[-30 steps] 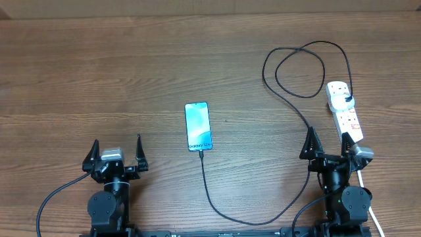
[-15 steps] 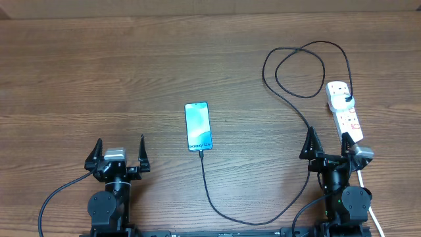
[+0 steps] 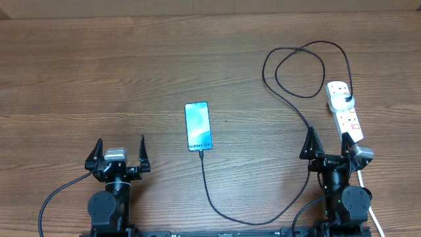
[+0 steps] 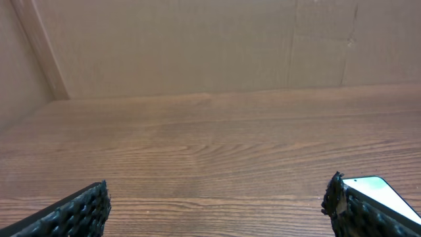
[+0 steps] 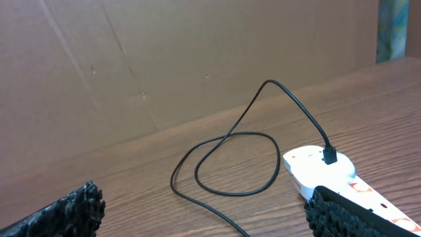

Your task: Plug charger to phone and switch on socket

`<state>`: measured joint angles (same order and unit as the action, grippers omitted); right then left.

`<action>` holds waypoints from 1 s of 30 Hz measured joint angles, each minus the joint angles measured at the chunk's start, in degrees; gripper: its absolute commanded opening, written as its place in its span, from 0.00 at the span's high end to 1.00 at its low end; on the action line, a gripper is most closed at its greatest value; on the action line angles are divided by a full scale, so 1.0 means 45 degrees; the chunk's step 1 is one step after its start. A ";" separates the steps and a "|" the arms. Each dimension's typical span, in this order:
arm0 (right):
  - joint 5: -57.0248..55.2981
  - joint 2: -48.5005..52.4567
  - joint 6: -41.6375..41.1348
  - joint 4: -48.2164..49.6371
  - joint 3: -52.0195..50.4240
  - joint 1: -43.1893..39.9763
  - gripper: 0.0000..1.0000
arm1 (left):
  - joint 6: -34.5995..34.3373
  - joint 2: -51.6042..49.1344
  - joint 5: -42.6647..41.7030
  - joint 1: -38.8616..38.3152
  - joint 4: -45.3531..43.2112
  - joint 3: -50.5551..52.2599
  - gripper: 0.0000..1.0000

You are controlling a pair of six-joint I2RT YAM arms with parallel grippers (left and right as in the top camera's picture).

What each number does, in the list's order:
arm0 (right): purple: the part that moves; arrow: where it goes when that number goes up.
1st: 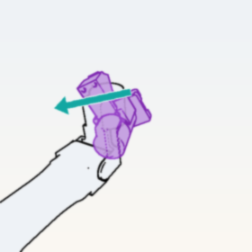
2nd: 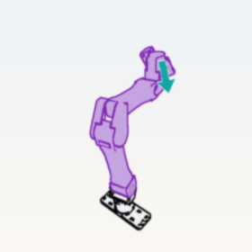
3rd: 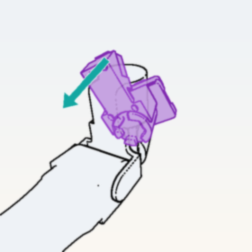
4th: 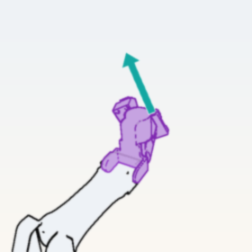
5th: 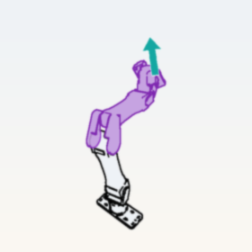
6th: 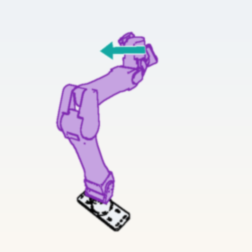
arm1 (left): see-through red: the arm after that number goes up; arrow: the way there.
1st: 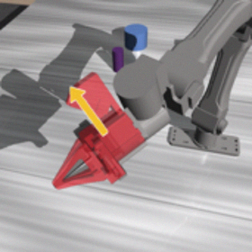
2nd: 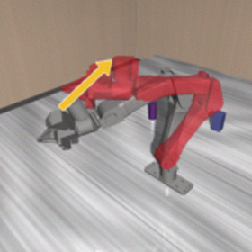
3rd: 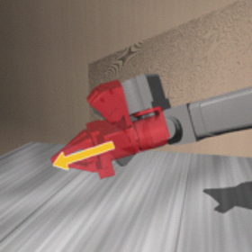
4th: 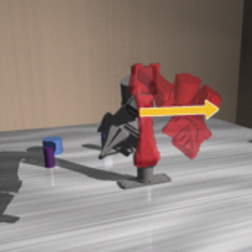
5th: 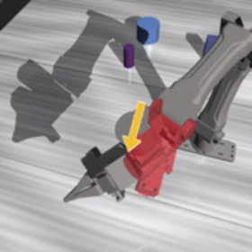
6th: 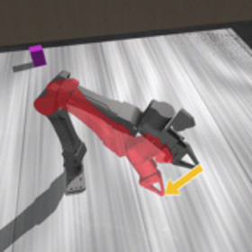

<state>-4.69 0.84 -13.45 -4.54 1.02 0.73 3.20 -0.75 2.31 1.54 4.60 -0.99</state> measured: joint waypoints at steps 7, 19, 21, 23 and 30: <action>0.0000 0.0000 0.1088 -0.0010 0.0000 0.0000 0.00 | 0.0000 0.0000 0.0000 0.0005 0.0000 0.0000 0.00; 0.0005 0.0000 0.2754 -0.0019 0.0000 0.0000 0.00 | 0.0000 0.0000 0.0000 0.0000 0.0000 0.0000 0.00; 0.0010 0.0000 0.2803 -0.0019 0.0000 0.0000 0.00 | 0.0000 0.0000 0.0000 0.0005 0.0000 0.0000 0.01; 0.0010 0.0000 0.2822 -0.0015 0.0000 0.0000 0.00 | 0.0000 0.0000 0.0000 0.0005 0.0000 0.0000 0.00; 0.0005 0.0000 0.2900 -0.0015 0.0000 0.0000 0.00 | 0.0000 0.0000 0.0000 0.0000 0.0000 0.0000 0.01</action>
<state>-4.67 0.84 -0.40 -4.60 1.02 0.73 3.20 -0.75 2.31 1.54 4.60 -0.99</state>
